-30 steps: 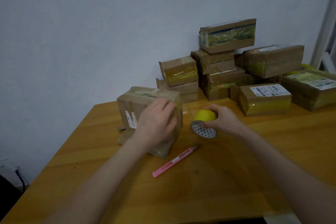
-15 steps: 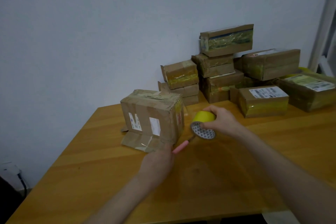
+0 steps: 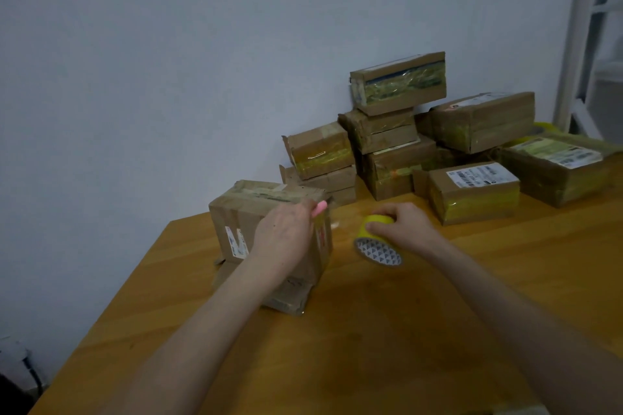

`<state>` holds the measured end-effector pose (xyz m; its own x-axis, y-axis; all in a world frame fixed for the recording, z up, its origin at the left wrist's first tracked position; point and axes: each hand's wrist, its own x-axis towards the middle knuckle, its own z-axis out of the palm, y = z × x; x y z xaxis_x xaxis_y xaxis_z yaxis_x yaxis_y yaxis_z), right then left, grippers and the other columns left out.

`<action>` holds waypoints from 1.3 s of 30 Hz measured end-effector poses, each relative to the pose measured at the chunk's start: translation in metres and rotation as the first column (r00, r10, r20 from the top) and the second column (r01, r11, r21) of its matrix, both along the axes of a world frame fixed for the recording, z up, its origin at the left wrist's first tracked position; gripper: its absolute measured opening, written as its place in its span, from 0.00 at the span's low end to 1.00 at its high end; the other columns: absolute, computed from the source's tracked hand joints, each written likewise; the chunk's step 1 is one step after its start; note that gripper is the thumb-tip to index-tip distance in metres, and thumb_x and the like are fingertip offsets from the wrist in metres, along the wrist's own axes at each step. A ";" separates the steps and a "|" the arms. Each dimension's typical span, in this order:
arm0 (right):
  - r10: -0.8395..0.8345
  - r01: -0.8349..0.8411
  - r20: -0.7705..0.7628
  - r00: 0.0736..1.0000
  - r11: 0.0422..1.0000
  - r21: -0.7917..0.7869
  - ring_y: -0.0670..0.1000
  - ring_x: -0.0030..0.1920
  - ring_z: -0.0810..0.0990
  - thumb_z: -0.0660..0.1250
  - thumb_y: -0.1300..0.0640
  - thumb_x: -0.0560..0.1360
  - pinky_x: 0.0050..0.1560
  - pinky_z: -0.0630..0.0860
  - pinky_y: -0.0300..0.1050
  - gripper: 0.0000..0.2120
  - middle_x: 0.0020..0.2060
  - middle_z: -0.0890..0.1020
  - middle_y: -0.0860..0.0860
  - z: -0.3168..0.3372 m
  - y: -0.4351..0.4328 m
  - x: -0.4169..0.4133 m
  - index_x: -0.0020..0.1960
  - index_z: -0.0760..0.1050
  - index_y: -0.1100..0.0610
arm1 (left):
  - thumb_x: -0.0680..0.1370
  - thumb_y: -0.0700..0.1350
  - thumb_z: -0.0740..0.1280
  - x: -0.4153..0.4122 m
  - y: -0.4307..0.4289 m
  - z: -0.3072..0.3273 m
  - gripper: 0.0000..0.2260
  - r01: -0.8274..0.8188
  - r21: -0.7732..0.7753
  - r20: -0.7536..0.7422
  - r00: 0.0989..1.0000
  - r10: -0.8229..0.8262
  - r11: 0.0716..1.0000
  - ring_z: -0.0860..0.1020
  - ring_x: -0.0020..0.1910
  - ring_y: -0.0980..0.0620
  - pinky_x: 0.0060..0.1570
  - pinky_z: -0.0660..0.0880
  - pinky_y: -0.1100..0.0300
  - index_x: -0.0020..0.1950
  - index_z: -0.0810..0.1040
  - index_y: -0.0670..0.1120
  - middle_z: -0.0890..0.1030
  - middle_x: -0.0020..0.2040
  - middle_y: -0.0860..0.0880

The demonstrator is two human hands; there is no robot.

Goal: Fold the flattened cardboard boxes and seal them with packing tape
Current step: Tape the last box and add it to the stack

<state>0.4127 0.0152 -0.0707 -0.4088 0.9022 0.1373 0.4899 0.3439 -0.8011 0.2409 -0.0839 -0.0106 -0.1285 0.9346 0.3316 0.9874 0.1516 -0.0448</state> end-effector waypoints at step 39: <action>0.039 -0.059 0.154 0.987 0.990 0.129 0.50 0.55 0.76 0.74 0.48 0.69 0.50 0.78 0.41 0.27 0.57 0.76 0.50 -0.001 -0.004 0.004 0.65 0.70 0.52 | 0.81 0.46 0.60 0.000 -0.016 -0.007 0.15 -0.143 -0.089 -0.149 0.980 0.128 0.986 0.70 0.30 0.56 0.31 0.72 0.64 0.68 0.71 0.46 0.71 0.37 0.50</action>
